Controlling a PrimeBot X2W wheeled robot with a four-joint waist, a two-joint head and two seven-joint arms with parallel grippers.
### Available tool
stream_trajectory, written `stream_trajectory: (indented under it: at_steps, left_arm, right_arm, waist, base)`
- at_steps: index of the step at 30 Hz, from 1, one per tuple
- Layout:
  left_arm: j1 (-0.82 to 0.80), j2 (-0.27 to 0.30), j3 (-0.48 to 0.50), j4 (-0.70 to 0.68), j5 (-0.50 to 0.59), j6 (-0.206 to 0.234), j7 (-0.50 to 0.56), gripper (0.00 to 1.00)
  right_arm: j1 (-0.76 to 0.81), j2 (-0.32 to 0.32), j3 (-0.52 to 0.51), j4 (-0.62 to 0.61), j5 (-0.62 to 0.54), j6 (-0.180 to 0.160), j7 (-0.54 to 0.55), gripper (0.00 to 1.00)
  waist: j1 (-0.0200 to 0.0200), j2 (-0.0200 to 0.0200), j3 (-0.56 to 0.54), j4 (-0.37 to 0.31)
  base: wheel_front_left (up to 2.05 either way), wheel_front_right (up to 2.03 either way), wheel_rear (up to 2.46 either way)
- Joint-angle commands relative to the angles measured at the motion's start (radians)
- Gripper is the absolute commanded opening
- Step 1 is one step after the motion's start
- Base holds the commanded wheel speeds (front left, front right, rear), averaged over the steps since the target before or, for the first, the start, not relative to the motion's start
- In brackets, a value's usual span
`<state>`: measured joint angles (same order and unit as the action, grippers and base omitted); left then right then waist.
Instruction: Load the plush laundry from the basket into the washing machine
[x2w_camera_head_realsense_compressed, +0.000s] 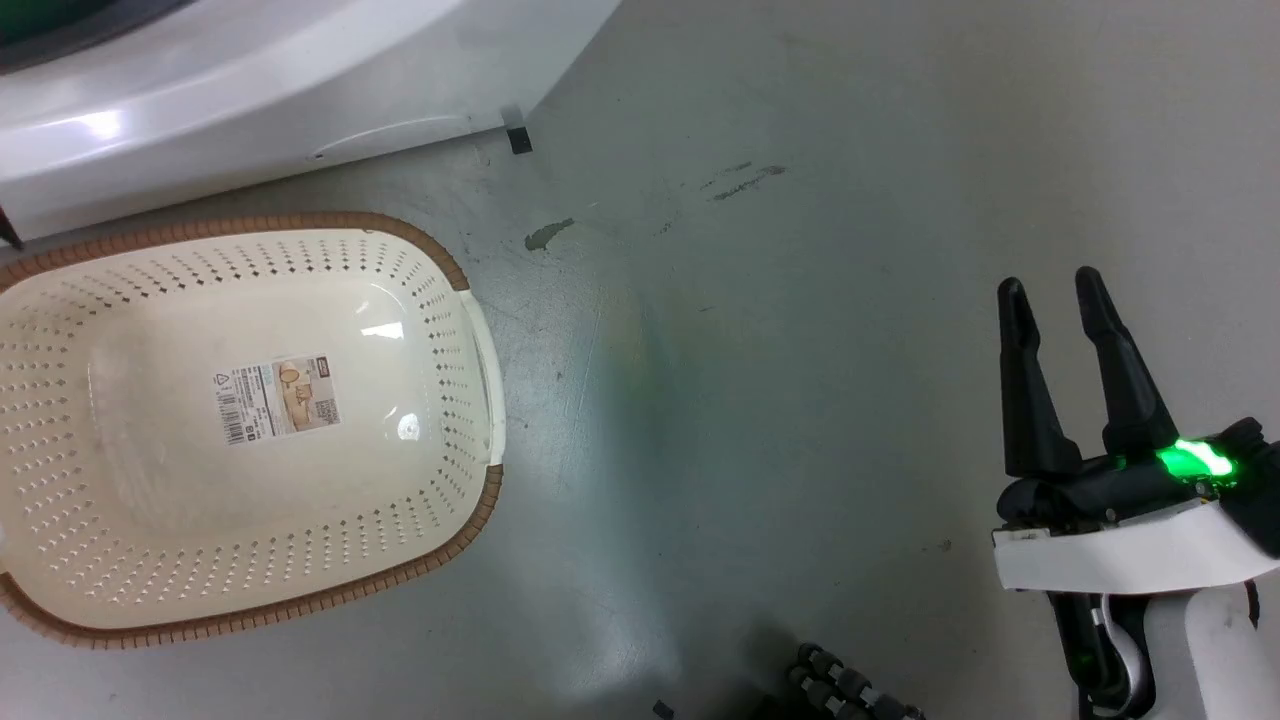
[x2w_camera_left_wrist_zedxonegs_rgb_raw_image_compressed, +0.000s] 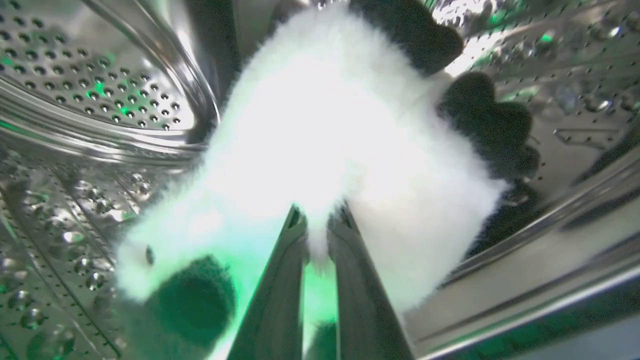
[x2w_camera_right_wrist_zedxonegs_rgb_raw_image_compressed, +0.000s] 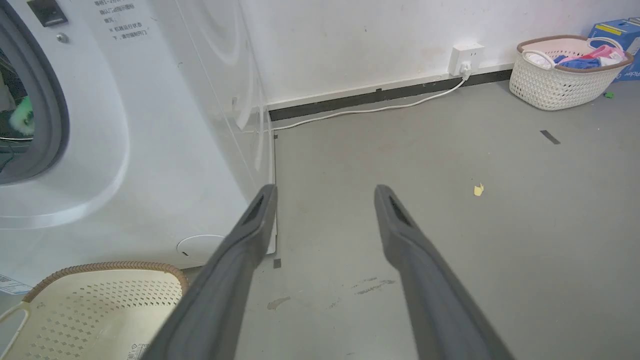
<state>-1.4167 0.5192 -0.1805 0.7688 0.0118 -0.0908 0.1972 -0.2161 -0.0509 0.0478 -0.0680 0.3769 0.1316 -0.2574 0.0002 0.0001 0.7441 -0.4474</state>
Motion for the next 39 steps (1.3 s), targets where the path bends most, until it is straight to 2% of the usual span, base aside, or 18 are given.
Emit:
stream_trajectory:
  at_steps: [1, 2, 3, 4, 5, 10, 11, 14, 16, 17, 18, 19, 27, 34, 39]
  left_arm:
    - [-0.021, 0.003, -0.002, 0.021, 0.003, 0.002, -0.008, 0.0]
    - [-0.023, 0.001, -0.002, 0.04, 0.0, 0.004, -0.013, 0.0]
    - [-0.023, -0.002, -0.004, 0.059, -0.002, 0.004, -0.016, 0.05]
    - [-0.021, -0.005, -0.009, 0.076, -0.001, 0.004, -0.021, 0.77]
    - [-0.019, -0.008, -0.012, 0.09, -0.001, 0.004, -0.029, 1.0]
    - [0.005, -0.035, -0.012, 0.146, -0.023, 0.015, -0.103, 1.0]
    - [0.044, -0.061, -0.002, 0.172, -0.051, 0.019, -0.177, 1.0]
    - [0.109, -0.114, 0.056, 0.189, -0.131, 0.032, -0.286, 1.0]
    - [0.17, -0.145, 0.059, 0.201, -0.151, 0.025, -0.347, 1.0]
    - [0.275, -0.189, 0.056, 0.204, -0.169, 0.023, -0.422, 1.0]
    - [0.313, -0.201, 0.047, 0.198, -0.166, 0.023, -0.435, 1.0]
    - [0.438, -0.248, 0.046, 0.148, -0.178, 0.034, -0.456, 1.0]
    - [0.825, -0.365, 0.085, -0.192, -0.234, 0.03, -0.459, 1.0]
    - [1.134, -0.415, 0.091, -0.44, -0.212, 0.059, -0.459, 1.0]
    - [1.298, -0.434, 0.084, -0.52, -0.206, 0.071, -0.459, 1.0]
  right_arm:
    - [-0.018, 0.001, 0.0, 0.001, 0.005, -0.001, -0.004, 1.0]
    - [-0.018, 0.001, -0.001, 0.003, 0.005, -0.001, -0.004, 1.0]
    - [-0.02, 0.001, -0.001, 0.004, 0.004, -0.001, -0.004, 1.0]
    - [-0.022, 0.001, -0.001, 0.005, 0.001, -0.001, -0.004, 1.0]
    - [-0.024, 0.001, -0.002, 0.005, -0.002, -0.001, -0.004, 1.0]
    - [-0.029, 0.001, -0.024, -0.002, -0.026, -0.001, -0.004, 1.0]
    - [-0.024, 0.001, -0.043, -0.004, -0.054, -0.001, -0.004, 1.0]
    - [-0.01, 0.001, -0.063, -0.007, -0.086, -0.001, -0.004, 1.0]
    - [0.004, 0.001, -0.075, -0.008, -0.111, -0.001, -0.004, 1.0]
    - [0.028, 0.001, -0.09, -0.012, -0.152, -0.001, -0.004, 1.0]
    - [0.039, 0.001, -0.095, -0.013, -0.165, -0.001, -0.004, 1.0]
    - [0.08, -0.002, -0.112, -0.013, -0.195, -0.001, -0.004, 1.0]
    - [0.178, -0.024, -0.133, -0.006, -0.24, -0.001, -0.004, 1.0]
    - [0.249, -0.022, -0.132, 0.037, -0.272, -0.001, -0.004, 1.0]
    - [0.287, -0.012, -0.121, 0.065, -0.28, -0.001, -0.004, 1.0]
  waist:
    - [-0.0002, -0.0001, 0.003, 0.0]
    - [-0.0002, -0.0001, 0.003, 0.003]
    - [-0.0002, -0.0001, 0.001, 0.006]
    - [-0.0002, -0.0001, -0.001, 0.01]
    - [-0.0002, -0.0001, -0.005, 0.013]
    - [-0.0002, -0.0001, -0.047, 0.042]
    - [-0.0002, -0.0001, -0.1, 0.068]
    - [-0.0002, -0.0001, -0.176, 0.102]
    - [-0.0002, -0.0001, -0.231, 0.128]
    - [-0.0002, -0.0001, -0.329, 0.176]
    - [-0.0002, -0.0001, -0.361, 0.192]
    - [-0.0002, -0.0001, -0.452, 0.244]
    - [-0.0002, -0.0001, -0.621, 0.369]
    - [-0.0002, -0.0001, -0.706, 0.436]
    - [-0.0002, -0.0001, -0.742, 0.463]
  base:
    - [0.0, 0.0, 0.0]
    - [0.0, 0.0, 0.0]
    - [0.0, 0.0, 0.0]
    - [0.0, 0.0, 0.0]
    - [0.0, 0.0, 0.0]
    - [0.0, 0.0, 0.0]
    - [0.0, 0.0, 0.0]
    - [0.0, 0.0, 0.0]
    - [0.0, 0.0, 0.0]
    - [0.0, 0.0, 0.0]
    - [0.0, 0.0, 0.0]
    - [0.0, 0.0, 0.0]
    - [0.0, 0.0, 0.0]
    - [0.0, 0.0, 0.0]
    - [0.0, 0.0, 0.0]
